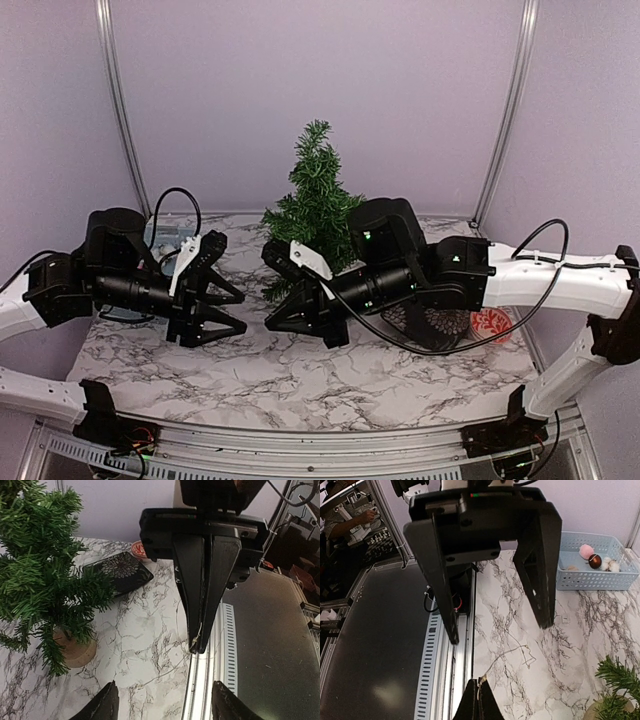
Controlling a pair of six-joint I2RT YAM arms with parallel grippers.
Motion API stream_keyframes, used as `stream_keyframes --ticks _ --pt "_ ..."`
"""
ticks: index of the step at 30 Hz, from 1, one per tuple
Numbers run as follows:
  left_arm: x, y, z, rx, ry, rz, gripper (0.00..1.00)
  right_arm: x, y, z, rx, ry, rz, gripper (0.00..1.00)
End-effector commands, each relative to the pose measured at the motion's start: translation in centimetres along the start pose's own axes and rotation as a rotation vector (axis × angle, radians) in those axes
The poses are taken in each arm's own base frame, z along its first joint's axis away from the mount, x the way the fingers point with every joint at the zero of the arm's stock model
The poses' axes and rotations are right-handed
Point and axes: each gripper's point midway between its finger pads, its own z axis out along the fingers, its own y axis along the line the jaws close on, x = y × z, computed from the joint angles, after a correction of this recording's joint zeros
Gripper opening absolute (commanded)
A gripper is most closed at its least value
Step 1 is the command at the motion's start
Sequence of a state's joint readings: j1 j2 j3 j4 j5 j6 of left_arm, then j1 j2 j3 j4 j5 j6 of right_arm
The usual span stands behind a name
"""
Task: Decorate the small christmas tree
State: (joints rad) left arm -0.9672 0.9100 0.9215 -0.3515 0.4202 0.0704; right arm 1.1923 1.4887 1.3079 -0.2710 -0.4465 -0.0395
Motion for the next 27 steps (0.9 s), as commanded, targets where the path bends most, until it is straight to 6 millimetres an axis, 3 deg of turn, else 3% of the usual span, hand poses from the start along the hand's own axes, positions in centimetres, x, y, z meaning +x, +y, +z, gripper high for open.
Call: stream_keyframes --ticks 1,9,14,19,21,27 --pt "-0.7 0.1 1.4 -0.047 0.04 0.144 0.63 -1.1 0.5 -1.1 -0.02 -0.02 -0.024 0.0" --pt "-1.3 -0.4 3.1 -0.021 0.048 0.229 0.59 -1.2 1.3 -1.4 -0.059 -0.019 -0.03 0.0" --pt "-1.2 -0.6 3.1 -0.011 0.053 0.247 0.32 -1.1 1.4 -1.7 -0.058 -0.017 -0.031 0.0" --pt "-2.1 -0.7 2.7 -0.021 0.03 0.245 0.14 -1.1 1.3 -2.2 -0.045 -0.032 -0.021 0.0" --pt "-2.7 -0.4 2.6 -0.039 0.02 0.223 0.0 -0.7 1.0 -2.3 -0.035 -0.027 -0.008 0.0" --pt "-4.4 1.2 1.4 -0.149 -0.056 0.119 0.0 1.5 -0.5 -2.9 0.027 -0.017 0.047 0.0"
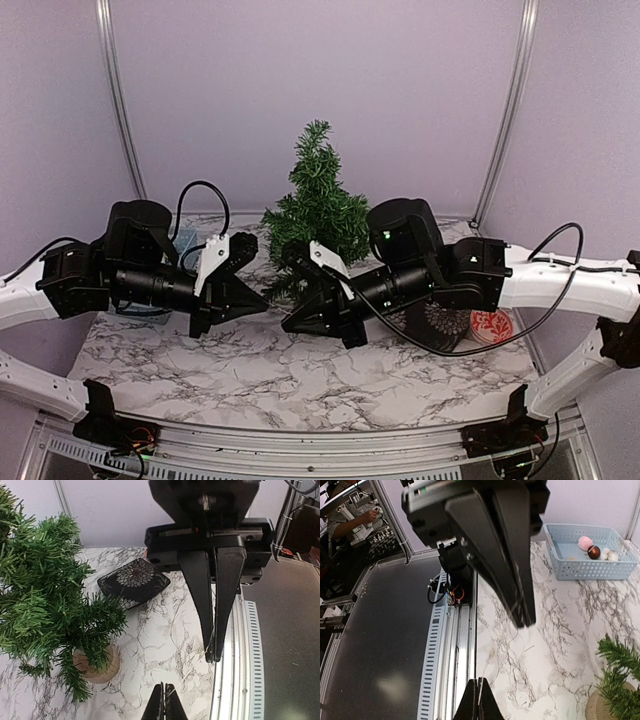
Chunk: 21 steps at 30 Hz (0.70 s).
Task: Decorate the small christmas tree
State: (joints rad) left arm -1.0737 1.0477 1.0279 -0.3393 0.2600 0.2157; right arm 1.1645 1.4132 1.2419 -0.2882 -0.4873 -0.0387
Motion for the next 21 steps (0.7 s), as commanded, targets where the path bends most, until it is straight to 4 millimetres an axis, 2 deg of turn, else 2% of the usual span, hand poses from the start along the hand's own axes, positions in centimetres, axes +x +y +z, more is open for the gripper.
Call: stream_keyframes --ticks 1,7,12,17,21 --pt "-2.4 1.9 -1.8 -0.117 -0.096 -0.087 0.0 0.9 -1.1 -1.1 0.056 -0.016 0.035 0.0" --pt "-2.5 3.7 -3.4 -0.201 -0.152 -0.178 0.0 3.8 -2.5 -2.0 0.123 0.0 0.103 0.0" --pt "-2.4 5.9 -5.4 -0.281 -0.206 -0.256 0.0 6.6 -3.2 -2.7 0.171 0.039 0.133 0.0" --pt "-2.8 6.8 -6.4 -0.289 -0.251 -0.289 0.0 9.3 -3.8 -3.6 0.215 0.058 0.168 0.0" --pt "-2.5 6.4 -5.7 -0.257 -0.231 -0.277 0.0 9.1 -3.9 -3.7 0.219 0.039 0.176 0.0"
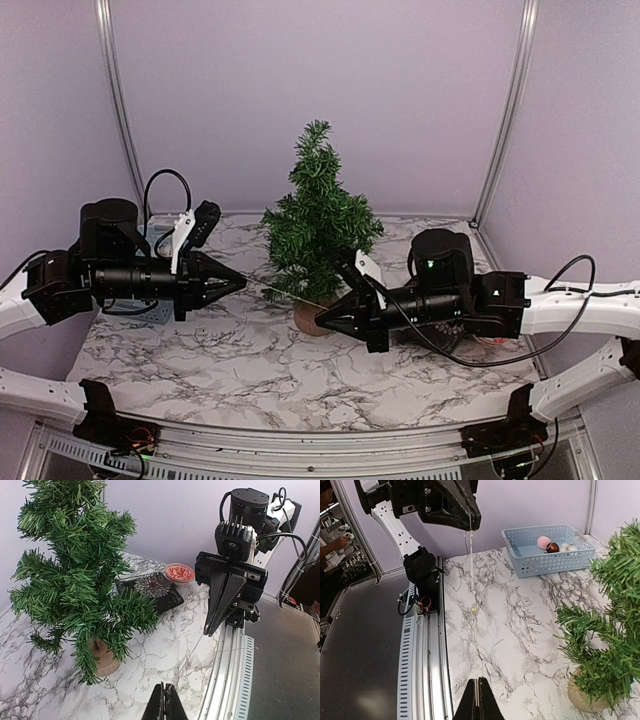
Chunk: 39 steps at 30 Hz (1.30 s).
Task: Decorate the small christmas tree
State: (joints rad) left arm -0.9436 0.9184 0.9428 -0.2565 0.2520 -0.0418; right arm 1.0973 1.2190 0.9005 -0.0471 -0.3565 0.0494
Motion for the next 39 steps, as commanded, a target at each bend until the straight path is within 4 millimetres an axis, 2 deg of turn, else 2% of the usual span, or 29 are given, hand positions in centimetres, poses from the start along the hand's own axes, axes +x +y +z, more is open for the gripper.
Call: stream_keyframes --ticks 1,4,7,8,9,10,12,14,21,25,30,39 --pt "-3.0 2.0 -1.6 -0.096 -0.113 -0.003 0.0 3.9 -0.9 -0.8 0.035 0.134 0.083 0.0" --pt "-2.8 1.9 -1.3 -0.086 -0.105 0.001 0.0 2.9 -0.8 -0.5 0.028 0.12 0.073 0.0" --pt "-2.3 0.9 -0.6 -0.018 -0.058 0.035 0.0 1.4 -0.4 -0.2 0.0 0.106 0.067 0.0" --pt "-2.0 0.5 -0.3 0.011 -0.038 0.033 0.08 1.0 -0.2 0.0 -0.014 0.101 0.061 0.0" --pt "-1.9 -0.2 -0.1 0.043 -0.026 0.062 0.21 0.6 -0.1 0.2 -0.026 0.099 0.057 0.0" --pt "-1.8 -0.8 0.1 0.07 -0.015 0.076 0.28 0.4 0.0 0.4 -0.037 0.102 0.054 0.0" --pt "-1.6 -1.8 0.4 0.104 0.006 0.107 0.38 0.2 0.2 0.9 -0.056 0.117 0.048 0.0" --pt "-0.9 -2.5 0.8 0.127 0.041 0.131 0.44 0.0 0.3 1.3 -0.072 0.13 0.035 0.0" --pt "1.0 -4.4 2.0 0.2 0.104 0.157 0.52 -1.1 0.6 1.8 -0.101 0.137 0.022 0.0" --pt "2.2 -4.0 2.3 0.173 0.129 0.154 0.54 -1.5 0.6 1.9 -0.108 0.138 -0.01 0.0" --pt "1.9 -3.4 0.9 0.119 0.053 0.144 0.6 -1.7 0.9 1.6 -0.116 0.141 -0.02 0.0" --pt "1.7 -4.6 3.7 0.201 0.11 0.214 0.59 -2.0 1.9 2.3 -0.175 0.173 -0.063 0.0"
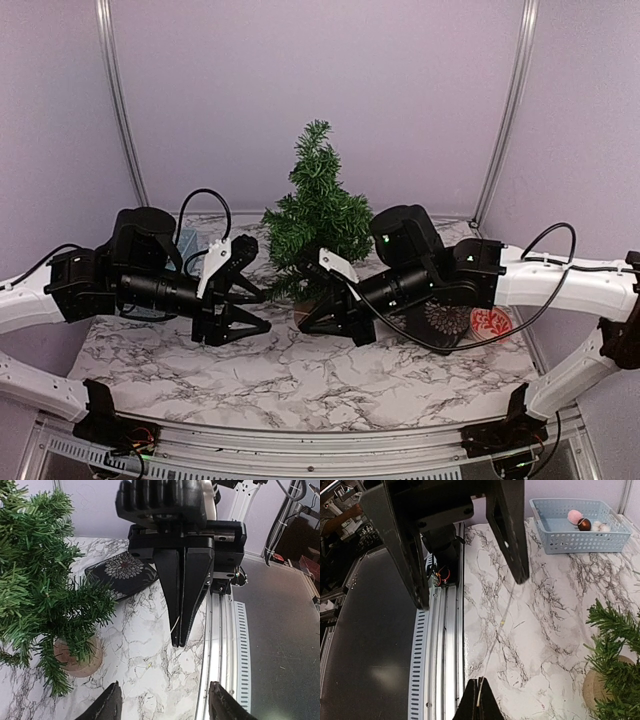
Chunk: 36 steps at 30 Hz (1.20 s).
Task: Decorate the small christmas tree
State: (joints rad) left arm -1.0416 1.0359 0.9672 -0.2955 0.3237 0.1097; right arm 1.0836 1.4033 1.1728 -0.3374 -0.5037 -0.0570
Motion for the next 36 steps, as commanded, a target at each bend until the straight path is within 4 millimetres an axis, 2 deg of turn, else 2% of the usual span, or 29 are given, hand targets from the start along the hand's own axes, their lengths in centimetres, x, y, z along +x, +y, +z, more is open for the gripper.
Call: stream_keyframes --ticks 1,4,6,8,9,11,13,17,22,24,29,36 --pt "-1.8 -0.6 0.9 0.037 -0.02 0.08 0.59 -1.6 0.9 -0.1 -0.04 -0.001 -0.052 0.0" --pt "-1.6 -1.1 1.8 0.072 0.002 0.102 0.54 -1.8 1.3 0.1 -0.05 0.001 -0.06 0.0" --pt "-1.3 -1.5 2.3 0.095 0.019 0.111 0.44 -1.9 1.4 0.1 -0.05 0.001 -0.06 0.0" --pt "-1.0 -1.7 2.7 0.107 0.034 0.117 0.26 -1.9 1.4 0.0 -0.046 -0.001 -0.06 0.0" --pt "-1.0 -1.8 2.8 0.11 0.039 0.117 0.14 -1.9 1.4 -0.1 -0.044 -0.002 -0.061 0.0" --pt "-1.1 -1.6 2.9 0.102 0.039 0.112 0.0 -1.9 1.4 -0.2 -0.039 -0.005 -0.059 0.0" --pt "-1.6 -1.2 2.7 0.076 0.029 0.097 0.0 -1.8 1.2 -0.3 -0.029 -0.011 -0.045 0.02" --pt "-3.4 -0.4 1.9 0.028 -0.028 0.062 0.0 -1.9 0.7 -1.3 -0.016 -0.054 0.007 0.38" --pt "-5.7 0.2 0.3 -0.003 -0.122 0.032 0.0 -1.8 0.3 -3.0 0.013 -0.128 0.067 0.74" --pt "-6.6 0.4 -0.3 -0.01 -0.159 0.023 0.0 -1.8 0.2 -3.8 0.019 -0.161 0.089 0.78" --pt "-8.6 0.3 -1.7 -0.005 -0.241 0.031 0.0 -2.0 0.1 -5.9 -0.01 -0.263 0.166 0.79" --pt "-10.2 -0.6 -2.5 0.04 -0.307 0.026 0.0 -4.2 0.1 -9.0 -0.092 -0.448 0.252 0.83"
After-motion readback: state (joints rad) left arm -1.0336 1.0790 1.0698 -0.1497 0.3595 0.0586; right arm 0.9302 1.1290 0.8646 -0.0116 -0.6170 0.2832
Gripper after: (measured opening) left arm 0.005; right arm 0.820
